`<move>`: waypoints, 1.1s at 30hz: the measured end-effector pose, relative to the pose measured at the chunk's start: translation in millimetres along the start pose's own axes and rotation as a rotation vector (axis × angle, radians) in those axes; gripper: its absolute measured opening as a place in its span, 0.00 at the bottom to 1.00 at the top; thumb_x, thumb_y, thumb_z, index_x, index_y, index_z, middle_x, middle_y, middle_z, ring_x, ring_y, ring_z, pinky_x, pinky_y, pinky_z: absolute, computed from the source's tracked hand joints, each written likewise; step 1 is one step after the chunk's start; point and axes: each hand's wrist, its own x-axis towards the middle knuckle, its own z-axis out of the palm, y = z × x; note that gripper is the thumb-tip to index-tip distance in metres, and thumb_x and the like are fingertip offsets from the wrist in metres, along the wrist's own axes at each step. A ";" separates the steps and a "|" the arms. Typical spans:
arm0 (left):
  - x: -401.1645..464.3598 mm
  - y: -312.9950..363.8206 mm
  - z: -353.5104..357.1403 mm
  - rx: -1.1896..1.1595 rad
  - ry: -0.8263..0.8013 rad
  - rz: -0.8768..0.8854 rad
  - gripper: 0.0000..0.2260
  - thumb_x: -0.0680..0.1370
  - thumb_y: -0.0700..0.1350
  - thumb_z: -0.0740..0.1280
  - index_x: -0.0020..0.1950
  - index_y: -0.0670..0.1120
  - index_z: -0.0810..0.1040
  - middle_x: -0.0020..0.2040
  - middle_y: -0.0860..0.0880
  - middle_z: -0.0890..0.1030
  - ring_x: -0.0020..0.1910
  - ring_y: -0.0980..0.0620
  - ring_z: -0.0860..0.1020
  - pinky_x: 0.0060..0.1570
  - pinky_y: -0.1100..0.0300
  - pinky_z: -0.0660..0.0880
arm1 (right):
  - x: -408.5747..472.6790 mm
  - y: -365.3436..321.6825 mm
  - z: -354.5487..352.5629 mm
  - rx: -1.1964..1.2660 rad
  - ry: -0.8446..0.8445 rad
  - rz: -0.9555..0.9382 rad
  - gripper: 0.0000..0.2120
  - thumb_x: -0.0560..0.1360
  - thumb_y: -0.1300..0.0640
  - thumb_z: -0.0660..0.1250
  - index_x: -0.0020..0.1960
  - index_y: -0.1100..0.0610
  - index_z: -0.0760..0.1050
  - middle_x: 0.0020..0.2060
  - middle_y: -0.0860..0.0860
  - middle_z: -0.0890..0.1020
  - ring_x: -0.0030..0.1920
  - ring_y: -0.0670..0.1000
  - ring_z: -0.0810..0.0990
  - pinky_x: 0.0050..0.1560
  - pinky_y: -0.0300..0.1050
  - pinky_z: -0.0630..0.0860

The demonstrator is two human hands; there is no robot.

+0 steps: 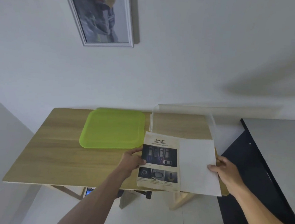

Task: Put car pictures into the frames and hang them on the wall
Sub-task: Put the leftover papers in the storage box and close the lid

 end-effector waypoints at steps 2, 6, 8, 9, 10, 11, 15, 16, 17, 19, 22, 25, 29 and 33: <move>5.7 15.2 3.1 0.011 0.000 0.032 0.27 0.67 0.25 0.69 0.60 0.48 0.78 0.43 0.42 0.86 0.45 0.44 0.81 0.48 0.48 0.72 | 2.4 -10.3 -3.0 0.004 0.029 -0.031 0.24 0.72 0.65 0.73 0.65 0.55 0.73 0.51 0.52 0.82 0.50 0.56 0.83 0.45 0.52 0.80; 18.4 50.4 15.9 0.002 -0.020 0.090 0.25 0.68 0.25 0.68 0.57 0.49 0.78 0.41 0.42 0.86 0.43 0.43 0.80 0.47 0.48 0.72 | 12.9 -39.4 -9.1 0.035 0.073 -0.120 0.26 0.72 0.66 0.73 0.66 0.49 0.72 0.51 0.53 0.82 0.48 0.55 0.83 0.40 0.46 0.80; 30.1 69.7 24.1 0.006 -0.016 0.127 0.25 0.67 0.26 0.68 0.58 0.48 0.79 0.41 0.41 0.85 0.42 0.44 0.79 0.46 0.49 0.72 | 25.1 -54.1 -11.6 0.040 0.097 -0.153 0.27 0.73 0.66 0.73 0.67 0.48 0.71 0.51 0.54 0.82 0.48 0.55 0.84 0.38 0.45 0.80; 36.3 79.1 29.4 0.001 -0.010 0.142 0.25 0.67 0.26 0.68 0.59 0.47 0.79 0.41 0.41 0.85 0.42 0.44 0.79 0.45 0.49 0.73 | 34.2 -60.3 -13.4 0.038 0.106 -0.163 0.27 0.73 0.66 0.72 0.68 0.48 0.71 0.52 0.55 0.82 0.48 0.55 0.84 0.39 0.46 0.80; 42.9 88.5 34.6 -0.003 -0.003 0.155 0.25 0.67 0.25 0.68 0.59 0.46 0.79 0.42 0.40 0.85 0.41 0.44 0.79 0.44 0.50 0.75 | 44.4 -66.3 -15.2 0.034 0.120 -0.169 0.28 0.73 0.65 0.72 0.69 0.48 0.71 0.52 0.55 0.82 0.48 0.55 0.84 0.39 0.46 0.80; 49.0 97.7 40.4 -0.004 0.002 0.171 0.25 0.68 0.25 0.68 0.60 0.45 0.78 0.42 0.40 0.85 0.39 0.44 0.80 0.41 0.55 0.77 | 55.0 -72.6 -16.7 0.028 0.132 -0.175 0.28 0.73 0.64 0.72 0.69 0.47 0.71 0.52 0.55 0.82 0.47 0.55 0.85 0.39 0.47 0.81; 74.6 126.4 62.3 0.020 0.054 0.232 0.25 0.68 0.23 0.66 0.62 0.42 0.77 0.44 0.38 0.83 0.35 0.47 0.81 0.29 0.61 0.76 | 99.9 -95.7 -19.1 -0.053 0.158 -0.214 0.26 0.74 0.62 0.72 0.68 0.46 0.70 0.52 0.53 0.81 0.47 0.53 0.83 0.44 0.51 0.81; 81.5 131.2 67.4 0.023 0.078 0.243 0.25 0.68 0.23 0.66 0.63 0.41 0.77 0.43 0.38 0.83 0.34 0.47 0.81 0.28 0.61 0.76 | 111.3 -100.6 -18.6 -0.081 0.162 -0.223 0.26 0.74 0.62 0.71 0.68 0.47 0.69 0.50 0.52 0.80 0.46 0.52 0.82 0.42 0.50 0.80; 90.4 135.0 72.4 0.032 0.104 0.248 0.25 0.69 0.23 0.65 0.63 0.41 0.77 0.41 0.40 0.83 0.33 0.49 0.81 0.28 0.61 0.76 | 123.2 -105.2 -17.7 -0.114 0.167 -0.232 0.26 0.74 0.62 0.71 0.69 0.49 0.69 0.49 0.51 0.80 0.45 0.50 0.81 0.40 0.46 0.78; 107.5 140.2 82.8 0.058 0.173 0.245 0.25 0.69 0.24 0.65 0.62 0.43 0.77 0.36 0.44 0.82 0.31 0.50 0.81 0.27 0.60 0.77 | 146.0 -111.7 -16.4 -0.197 0.175 -0.256 0.26 0.75 0.62 0.70 0.70 0.51 0.68 0.50 0.52 0.80 0.45 0.49 0.79 0.36 0.39 0.72; 130.8 137.4 96.3 0.122 0.272 0.236 0.25 0.70 0.26 0.64 0.61 0.47 0.78 0.37 0.46 0.82 0.33 0.48 0.82 0.31 0.54 0.81 | 175.6 -112.2 -12.8 -0.311 0.176 -0.289 0.25 0.76 0.62 0.69 0.70 0.52 0.66 0.50 0.52 0.79 0.44 0.50 0.78 0.35 0.36 0.70; 149.7 122.6 112.6 0.285 0.341 0.236 0.23 0.72 0.28 0.62 0.59 0.51 0.76 0.37 0.49 0.80 0.32 0.47 0.81 0.30 0.52 0.81 | 204.8 -102.5 -7.9 -0.445 0.155 -0.280 0.25 0.77 0.63 0.67 0.71 0.52 0.64 0.50 0.53 0.79 0.46 0.53 0.79 0.41 0.45 0.76; 167.2 94.6 134.0 0.561 0.390 0.243 0.24 0.72 0.28 0.60 0.60 0.53 0.69 0.43 0.48 0.80 0.37 0.46 0.80 0.29 0.53 0.77 | 227.0 -85.7 -1.1 -0.826 0.122 -0.293 0.25 0.77 0.60 0.66 0.71 0.53 0.61 0.51 0.54 0.81 0.46 0.57 0.81 0.39 0.48 0.74; 183.8 78.5 151.3 0.718 0.397 0.199 0.22 0.75 0.29 0.59 0.67 0.44 0.65 0.58 0.41 0.76 0.55 0.39 0.77 0.52 0.46 0.78 | 235.2 -81.1 8.1 -1.244 0.081 -0.336 0.29 0.77 0.55 0.67 0.74 0.57 0.60 0.53 0.53 0.81 0.48 0.53 0.82 0.39 0.46 0.77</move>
